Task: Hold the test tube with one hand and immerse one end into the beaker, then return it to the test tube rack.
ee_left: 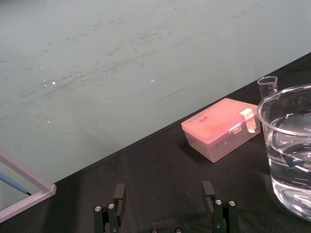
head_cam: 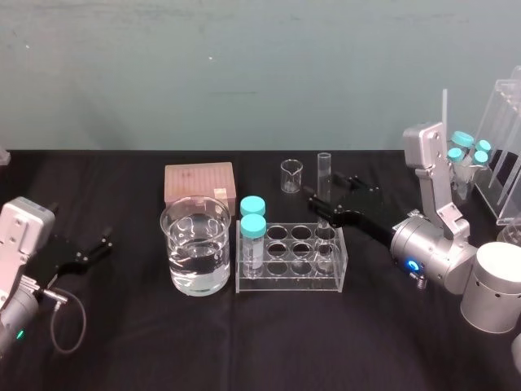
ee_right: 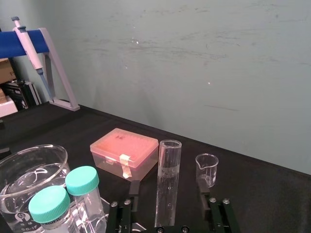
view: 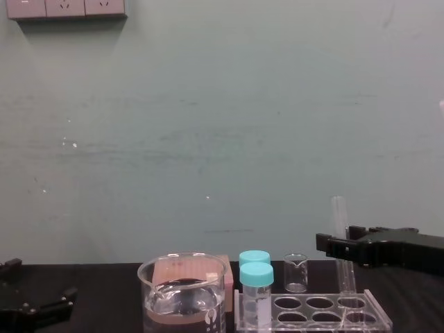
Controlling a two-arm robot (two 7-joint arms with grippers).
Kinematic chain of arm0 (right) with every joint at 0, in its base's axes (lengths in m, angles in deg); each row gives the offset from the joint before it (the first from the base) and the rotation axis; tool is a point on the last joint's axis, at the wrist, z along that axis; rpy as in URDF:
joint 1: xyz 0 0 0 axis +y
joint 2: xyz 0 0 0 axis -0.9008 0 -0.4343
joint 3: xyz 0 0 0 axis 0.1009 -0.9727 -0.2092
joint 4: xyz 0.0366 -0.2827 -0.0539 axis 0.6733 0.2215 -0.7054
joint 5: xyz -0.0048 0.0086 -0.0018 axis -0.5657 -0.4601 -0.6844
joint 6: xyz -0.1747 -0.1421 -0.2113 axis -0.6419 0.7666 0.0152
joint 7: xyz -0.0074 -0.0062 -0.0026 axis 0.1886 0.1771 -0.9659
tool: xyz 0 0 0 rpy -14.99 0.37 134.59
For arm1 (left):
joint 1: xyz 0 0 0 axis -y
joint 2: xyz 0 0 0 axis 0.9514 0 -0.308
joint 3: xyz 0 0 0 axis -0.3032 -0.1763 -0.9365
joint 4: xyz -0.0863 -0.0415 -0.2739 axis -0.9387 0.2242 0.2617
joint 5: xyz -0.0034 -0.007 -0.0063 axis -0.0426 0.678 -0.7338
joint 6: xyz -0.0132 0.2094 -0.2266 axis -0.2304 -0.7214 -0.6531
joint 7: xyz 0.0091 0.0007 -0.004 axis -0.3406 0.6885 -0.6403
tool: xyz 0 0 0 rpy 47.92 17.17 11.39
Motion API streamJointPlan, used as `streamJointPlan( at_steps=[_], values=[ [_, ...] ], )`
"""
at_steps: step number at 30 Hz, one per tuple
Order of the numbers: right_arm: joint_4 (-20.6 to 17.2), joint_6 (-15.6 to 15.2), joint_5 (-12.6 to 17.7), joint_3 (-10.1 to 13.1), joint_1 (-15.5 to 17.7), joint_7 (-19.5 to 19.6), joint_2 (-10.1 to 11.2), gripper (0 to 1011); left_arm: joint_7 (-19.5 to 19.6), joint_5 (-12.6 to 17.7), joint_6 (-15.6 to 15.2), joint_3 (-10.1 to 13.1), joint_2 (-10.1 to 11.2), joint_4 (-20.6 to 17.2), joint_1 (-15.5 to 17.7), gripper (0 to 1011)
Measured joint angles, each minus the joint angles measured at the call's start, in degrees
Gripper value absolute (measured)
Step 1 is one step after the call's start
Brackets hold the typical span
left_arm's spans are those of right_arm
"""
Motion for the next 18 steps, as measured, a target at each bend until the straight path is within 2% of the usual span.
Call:
streamJointPlan(
  at_steps=[6,7,13,14,18],
  values=[
    [-0.03,0.01,0.05,0.01,0.03,0.0,0.03,585,0.0,0.0,0.0,0.0,0.0,0.0,0.0,1000],
    [-0.04,0.02,0.05,0.01,0.03,0.0,0.03,522,0.0,0.0,0.0,0.0,0.0,0.0,0.0,1000],
    [-0.05,0.03,0.1,0.01,0.03,0.0,0.03,364,0.0,0.0,0.0,0.0,0.0,0.0,0.0,1000],
    [-0.05,0.03,0.1,0.01,0.03,0.0,0.03,305,0.0,0.0,0.0,0.0,0.0,0.0,0.0,1000],
    [-0.07,0.04,0.16,0.0,0.03,-0.02,0.03,225,0.0,0.0,0.0,0.0,0.0,0.0,0.0,1000]
  ],
)
